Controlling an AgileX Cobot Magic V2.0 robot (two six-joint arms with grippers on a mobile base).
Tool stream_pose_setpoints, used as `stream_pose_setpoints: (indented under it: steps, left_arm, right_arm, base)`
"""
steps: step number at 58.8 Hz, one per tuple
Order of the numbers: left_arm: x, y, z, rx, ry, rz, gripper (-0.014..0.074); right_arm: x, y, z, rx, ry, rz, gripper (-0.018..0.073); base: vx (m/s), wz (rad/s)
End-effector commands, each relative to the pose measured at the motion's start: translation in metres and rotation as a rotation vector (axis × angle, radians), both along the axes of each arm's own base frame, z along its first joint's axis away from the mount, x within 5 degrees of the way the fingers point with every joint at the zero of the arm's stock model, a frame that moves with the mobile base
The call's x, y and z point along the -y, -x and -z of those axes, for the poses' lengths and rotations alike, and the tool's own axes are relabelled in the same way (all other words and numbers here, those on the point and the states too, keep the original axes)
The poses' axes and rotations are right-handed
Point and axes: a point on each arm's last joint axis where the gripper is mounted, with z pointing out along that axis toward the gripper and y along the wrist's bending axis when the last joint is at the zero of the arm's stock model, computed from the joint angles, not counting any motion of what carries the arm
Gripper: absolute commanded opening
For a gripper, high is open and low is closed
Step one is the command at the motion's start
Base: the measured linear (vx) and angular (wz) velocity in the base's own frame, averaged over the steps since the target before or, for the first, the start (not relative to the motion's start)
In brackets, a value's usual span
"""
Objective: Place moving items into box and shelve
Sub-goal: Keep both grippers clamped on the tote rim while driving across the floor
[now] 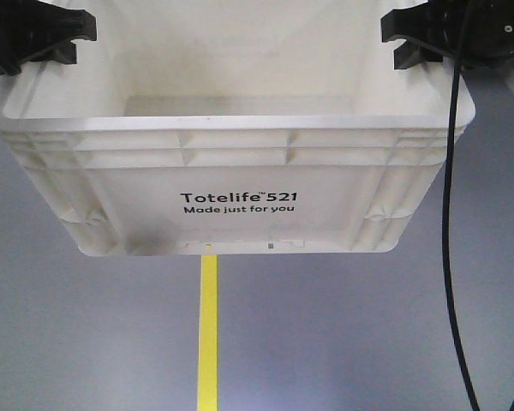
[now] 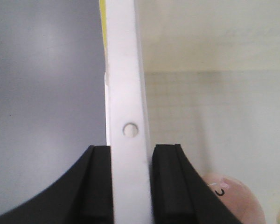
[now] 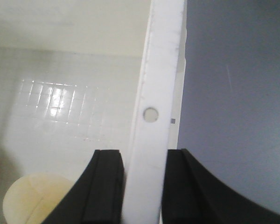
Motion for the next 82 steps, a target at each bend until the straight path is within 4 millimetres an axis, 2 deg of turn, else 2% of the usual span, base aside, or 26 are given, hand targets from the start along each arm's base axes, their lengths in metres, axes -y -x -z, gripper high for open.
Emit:
stream_pose_setpoints:
  steps: [1,36,82]
  left_arm:
    - [-0.0025,0.0064,-0.0388,0.234,0.021,0.014,-0.0022]
    - [-0.0025,0.0064,-0.0388,0.234,0.021,0.014,-0.0022]
    - [-0.0026,0.0065,-0.0386,0.232,0.021,0.014,-0.0022]
  right_arm:
    - [0.0035,0.0082,-0.0386,0.212,-0.053,0.000,-0.0013]
    - [0.0036,0.0082,-0.0386,0.212,-0.053,0.000,-0.0013]
    - [0.0036,0.0082,-0.0386,0.212,-0.053,0.000,-0.0013]
  base:
    - [0.36,0.46]
    - [0.45,0.23]
    - [0.58,0.13]
